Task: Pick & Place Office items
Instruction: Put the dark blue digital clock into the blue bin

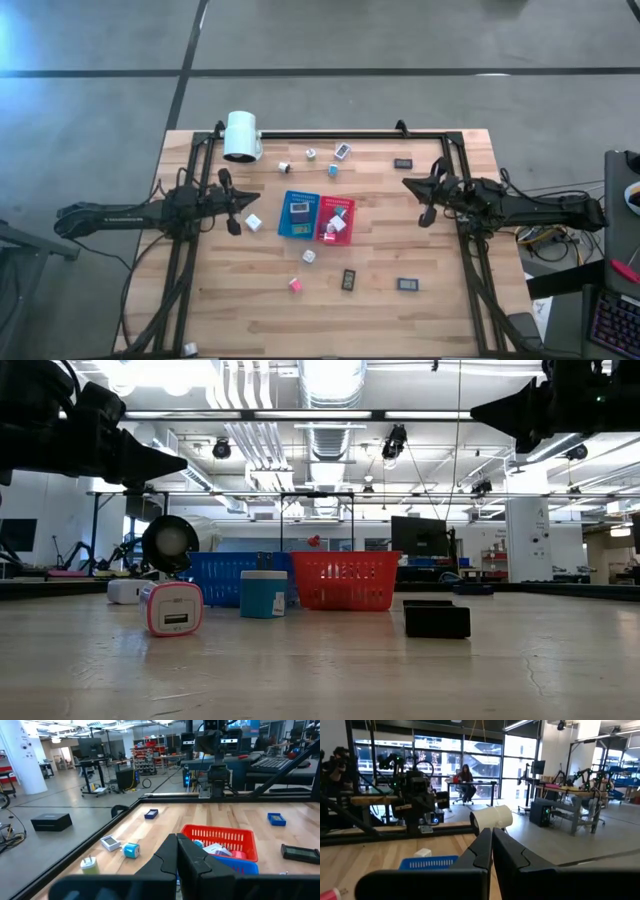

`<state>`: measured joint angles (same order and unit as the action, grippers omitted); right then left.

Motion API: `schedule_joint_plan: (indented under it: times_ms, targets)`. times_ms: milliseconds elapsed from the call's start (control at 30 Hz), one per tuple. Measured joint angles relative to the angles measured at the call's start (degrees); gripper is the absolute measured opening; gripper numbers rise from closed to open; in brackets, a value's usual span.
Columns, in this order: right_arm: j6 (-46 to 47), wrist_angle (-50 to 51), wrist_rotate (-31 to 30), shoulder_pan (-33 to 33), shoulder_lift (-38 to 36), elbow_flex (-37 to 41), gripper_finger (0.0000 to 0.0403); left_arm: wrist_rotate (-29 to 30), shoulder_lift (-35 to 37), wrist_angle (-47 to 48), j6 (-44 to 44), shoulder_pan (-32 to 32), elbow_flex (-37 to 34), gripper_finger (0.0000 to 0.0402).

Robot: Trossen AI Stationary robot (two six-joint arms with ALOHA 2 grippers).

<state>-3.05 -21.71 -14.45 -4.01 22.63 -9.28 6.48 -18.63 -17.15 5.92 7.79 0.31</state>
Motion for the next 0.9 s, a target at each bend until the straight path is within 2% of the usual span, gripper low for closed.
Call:
schedule_joint_plan:
  times_ms: [400,900]
  targets:
    - [-2.0,0.0,-0.3,0.0,0.3,0.0,0.0008,0.0,0.0,0.0,3.0,0.0,0.0,0.0003]
    - [0.5,-1.7,-0.2,0.0,3.1,0.0,0.0008,0.2,0.0,0.0,1.4,0.0,0.0,0.0003]
